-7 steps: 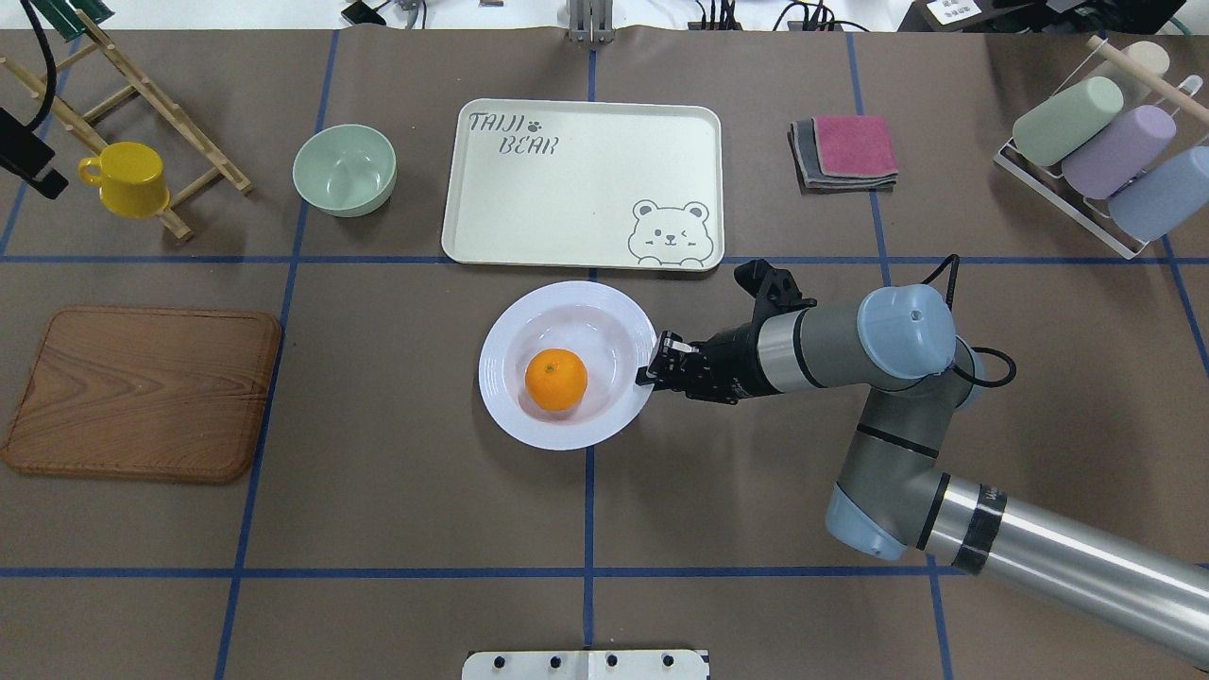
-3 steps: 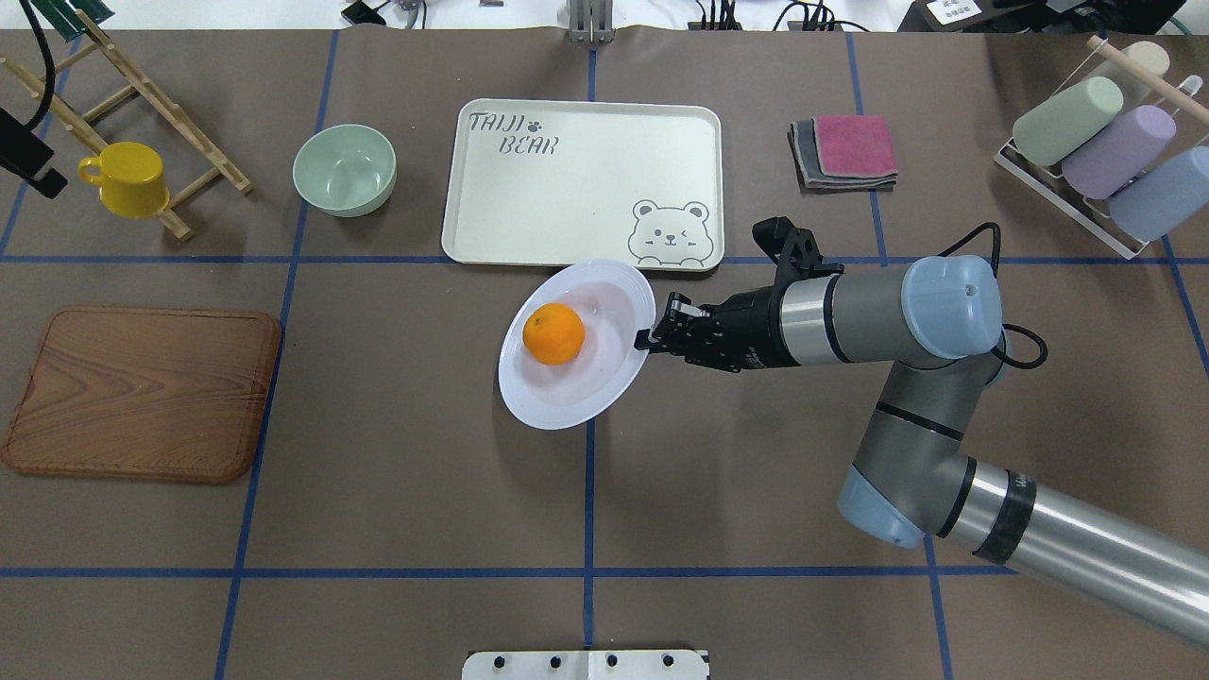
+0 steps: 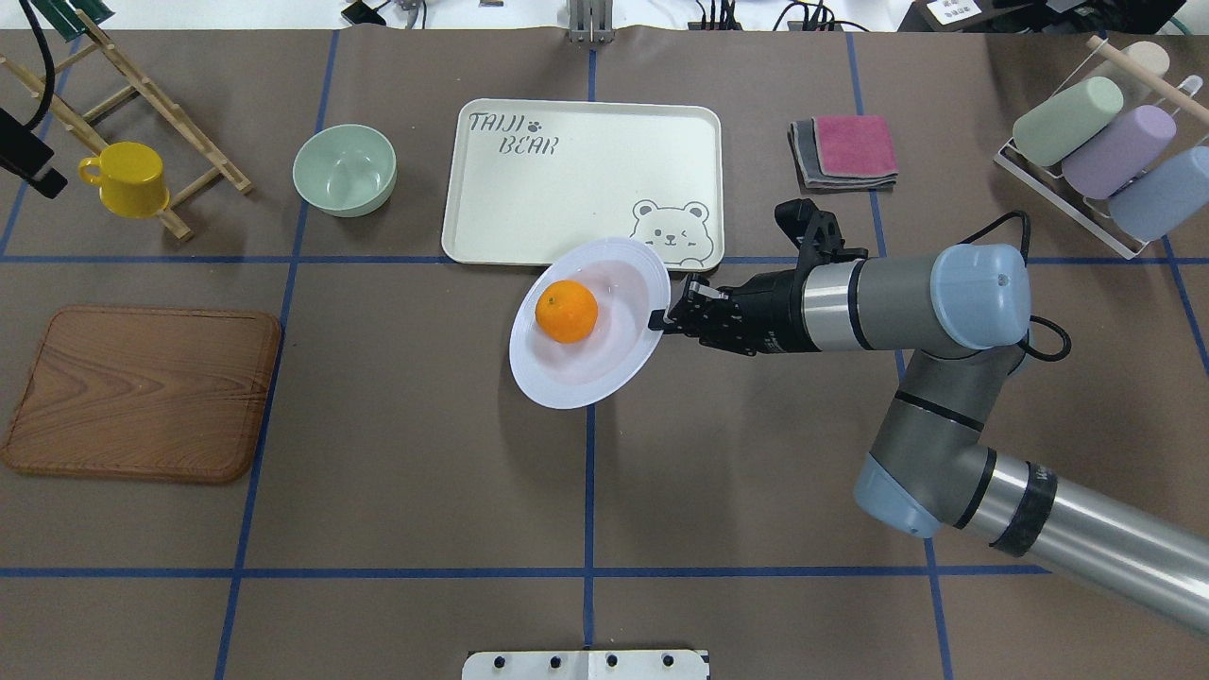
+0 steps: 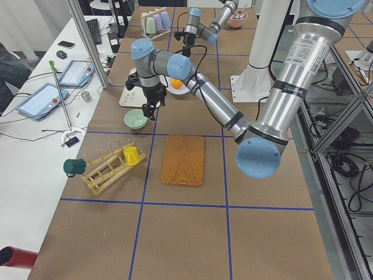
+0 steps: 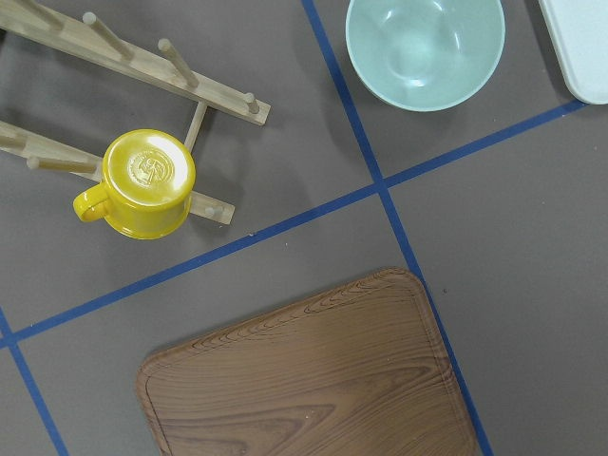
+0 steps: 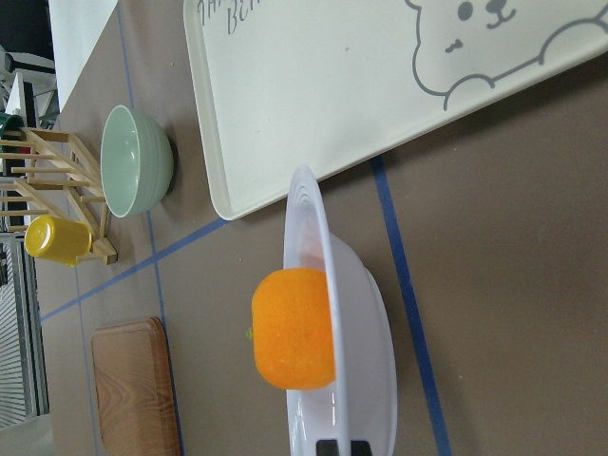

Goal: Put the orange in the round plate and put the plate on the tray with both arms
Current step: 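Carry the plate with the orange onto the bear tray with the right gripper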

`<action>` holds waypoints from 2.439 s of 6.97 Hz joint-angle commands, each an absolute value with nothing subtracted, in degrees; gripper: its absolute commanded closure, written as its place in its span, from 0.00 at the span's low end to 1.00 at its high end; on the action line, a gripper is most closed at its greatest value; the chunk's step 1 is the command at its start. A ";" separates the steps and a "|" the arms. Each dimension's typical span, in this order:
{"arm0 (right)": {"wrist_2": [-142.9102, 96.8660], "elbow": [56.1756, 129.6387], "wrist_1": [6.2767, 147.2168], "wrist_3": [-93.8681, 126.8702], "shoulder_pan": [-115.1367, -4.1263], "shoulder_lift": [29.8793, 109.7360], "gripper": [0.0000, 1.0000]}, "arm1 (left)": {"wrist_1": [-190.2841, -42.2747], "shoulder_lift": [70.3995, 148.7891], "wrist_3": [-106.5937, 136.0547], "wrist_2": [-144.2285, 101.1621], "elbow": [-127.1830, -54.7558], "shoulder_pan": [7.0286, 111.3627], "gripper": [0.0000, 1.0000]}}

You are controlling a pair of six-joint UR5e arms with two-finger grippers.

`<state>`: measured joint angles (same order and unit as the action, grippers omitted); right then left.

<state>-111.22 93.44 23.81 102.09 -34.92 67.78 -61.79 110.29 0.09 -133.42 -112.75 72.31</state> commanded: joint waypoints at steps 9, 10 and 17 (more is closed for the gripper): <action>-93.13 68.85 23.82 110.73 -43.54 49.34 1.00 | -60.56 110.21 0.09 -133.42 -114.08 72.25 0.01; -88.47 68.73 23.82 112.92 -39.50 48.52 1.00 | -60.56 110.21 0.09 -133.24 -114.00 72.25 0.01; -101.02 92.19 46.84 110.69 -40.59 57.88 0.00 | -59.95 110.04 0.53 -132.71 -113.73 72.59 0.01</action>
<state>-93.88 82.32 35.90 113.82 -37.99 54.16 -60.40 110.20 0.35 -132.72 -113.85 72.31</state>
